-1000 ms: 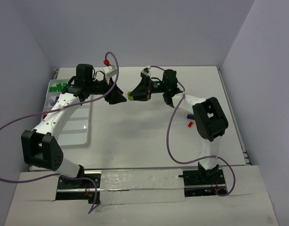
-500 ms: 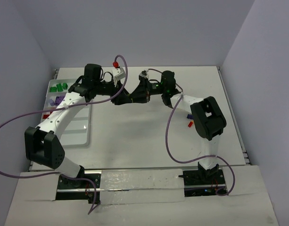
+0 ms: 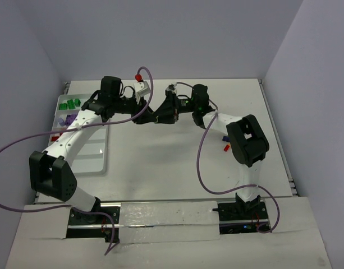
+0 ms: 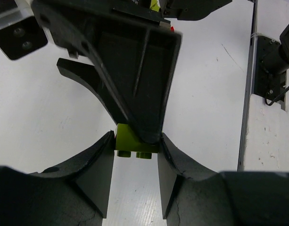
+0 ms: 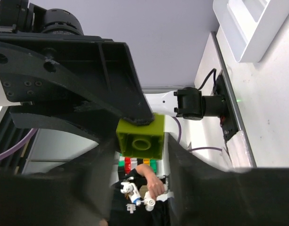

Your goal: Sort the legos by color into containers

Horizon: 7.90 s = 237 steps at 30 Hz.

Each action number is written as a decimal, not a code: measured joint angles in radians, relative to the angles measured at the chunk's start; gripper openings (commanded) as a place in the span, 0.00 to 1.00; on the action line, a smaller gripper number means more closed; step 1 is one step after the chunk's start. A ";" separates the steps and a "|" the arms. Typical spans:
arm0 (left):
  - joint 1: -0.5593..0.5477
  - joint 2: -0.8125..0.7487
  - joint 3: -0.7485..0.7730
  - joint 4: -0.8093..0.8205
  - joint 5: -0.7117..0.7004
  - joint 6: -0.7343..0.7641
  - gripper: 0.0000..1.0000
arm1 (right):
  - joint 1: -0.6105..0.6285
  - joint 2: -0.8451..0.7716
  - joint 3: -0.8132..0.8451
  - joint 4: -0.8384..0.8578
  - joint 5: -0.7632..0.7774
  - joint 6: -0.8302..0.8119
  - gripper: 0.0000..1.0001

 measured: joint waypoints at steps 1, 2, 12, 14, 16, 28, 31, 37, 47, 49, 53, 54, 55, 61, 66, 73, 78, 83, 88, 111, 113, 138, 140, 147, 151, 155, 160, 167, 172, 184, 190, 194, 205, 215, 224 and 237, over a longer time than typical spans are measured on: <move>0.000 -0.001 -0.001 -0.005 -0.009 0.001 0.00 | 0.000 0.000 0.000 0.001 0.000 -0.001 0.82; 0.002 -0.002 -0.006 -0.009 -0.018 0.001 0.00 | 0.000 0.000 0.000 0.004 0.000 -0.003 0.86; 0.230 -0.044 -0.074 -0.202 -0.155 0.016 0.00 | -0.035 -0.009 0.000 -0.039 0.003 -0.094 1.00; 0.302 -0.044 -0.072 -0.254 -0.229 0.018 0.00 | -0.055 -0.023 0.004 -0.115 0.013 -0.183 1.00; 0.371 -0.044 -0.072 -0.308 -0.318 0.017 0.00 | -0.073 -0.044 0.032 -0.290 0.041 -0.349 1.00; 0.714 0.031 -0.069 -0.425 -0.853 -0.034 0.08 | -0.092 -0.196 0.302 -1.165 0.410 -1.171 1.00; 0.746 0.058 -0.068 -0.428 -0.918 -0.033 0.11 | -0.092 -0.198 0.325 -1.226 0.456 -1.235 1.00; 0.825 0.133 -0.046 -0.423 -0.969 0.011 0.12 | -0.092 -0.198 0.328 -1.298 0.506 -1.289 1.00; 0.877 0.228 -0.033 -0.406 -1.008 0.055 0.21 | -0.092 -0.197 0.337 -1.324 0.531 -1.318 1.00; 0.877 0.235 -0.029 -0.402 -1.009 0.060 0.26 | -0.092 -0.197 0.337 -1.325 0.531 -1.319 1.00; 0.877 0.251 -0.019 -0.393 -1.009 0.064 0.29 | -0.092 -0.197 0.337 -1.327 0.531 -1.323 1.00; 0.877 0.256 -0.016 -0.391 -1.009 0.065 0.29 | -0.092 -0.197 0.337 -1.327 0.531 -1.325 1.00; 0.877 0.261 -0.012 -0.389 -1.009 0.066 0.29 | -0.092 -0.197 0.337 -1.328 0.531 -1.326 1.00; 0.877 0.302 0.028 -0.383 -1.009 0.067 0.41 | -0.092 -0.197 0.337 -1.330 0.531 -1.326 1.00; 0.877 0.312 0.040 -0.380 -1.009 0.069 0.57 | -0.092 -0.197 0.337 -1.330 0.531 -1.326 1.00; 0.876 0.312 0.051 -0.384 -1.011 0.084 0.72 | -0.092 -0.197 0.337 -1.335 0.531 -1.330 1.00; 0.859 0.309 0.085 -0.403 -1.011 0.091 0.71 | -0.092 -0.197 0.337 -1.337 0.533 -1.336 1.00; 0.780 0.248 0.150 -0.432 -0.982 0.088 0.70 | -0.101 -0.199 0.336 -1.343 0.577 -1.366 0.99; 0.522 0.105 0.197 -0.408 -0.866 0.037 0.68 | -0.150 -0.215 0.336 -1.403 0.679 -1.445 0.89; 0.054 0.095 0.056 -0.236 -0.672 -0.125 0.66 | -0.501 -0.184 0.202 -1.680 1.244 -1.849 0.72; 0.052 0.095 0.055 -0.233 -0.672 -0.126 0.66 | -0.540 -0.141 0.232 -1.689 1.254 -1.818 0.72; 0.048 0.107 0.024 -0.222 -0.695 -0.125 0.66 | -0.601 0.110 0.406 -1.780 1.206 -1.570 0.59; 0.048 0.109 0.024 -0.221 -0.696 -0.125 0.66 | -0.601 0.113 0.406 -1.781 1.206 -1.567 0.58; 0.048 0.109 0.024 -0.221 -0.702 -0.125 0.67 | -0.606 0.137 0.406 -1.782 1.203 -1.566 0.52; 0.048 0.109 0.024 -0.221 -0.707 -0.125 0.67 | -0.614 0.159 0.406 -1.785 1.201 -1.566 0.47; 0.048 0.110 0.024 -0.221 -0.713 -0.124 0.66 | -0.620 0.165 0.406 -1.786 1.198 -1.550 0.35; 0.048 0.111 0.024 -0.221 -0.717 -0.124 0.67 | -0.625 0.165 0.406 -1.788 1.182 -1.540 0.17; 0.048 0.112 0.024 -0.218 -0.718 -0.122 0.76 | -0.628 0.165 0.474 -1.829 1.113 -1.521 0.00; 0.048 0.110 0.024 -0.214 -0.705 -0.117 0.81 | -0.625 0.158 0.583 -1.823 1.009 -1.500 0.00; 0.047 -0.055 -0.048 0.001 -0.275 -0.354 0.91 | -0.406 -0.017 0.455 -1.536 0.759 -1.235 0.00; 0.047 -0.032 -0.111 0.180 -0.183 -0.569 0.88 | -0.240 -0.040 0.415 -1.373 0.730 -1.001 0.00; 0.047 0.005 -0.126 0.223 -0.199 -0.656 0.85 | -0.191 -0.055 0.390 -1.290 0.727 -0.864 0.00; 0.036 0.095 -0.126 0.305 -0.201 -0.822 0.79 | -0.131 -0.134 0.329 -1.183 0.769 -0.636 0.00; -0.045 0.109 -0.118 0.373 -0.272 -0.869 0.79 | -0.118 -0.135 0.325 -1.223 0.821 -0.543 0.00; -0.065 0.200 -0.090 0.416 -0.321 -0.906 0.78 | -0.101 -0.140 0.310 -1.234 0.806 -0.502 0.00; -0.081 0.219 -0.038 0.489 -0.356 -0.910 0.74 | -0.086 -0.140 0.295 -1.232 0.785 -0.480 0.00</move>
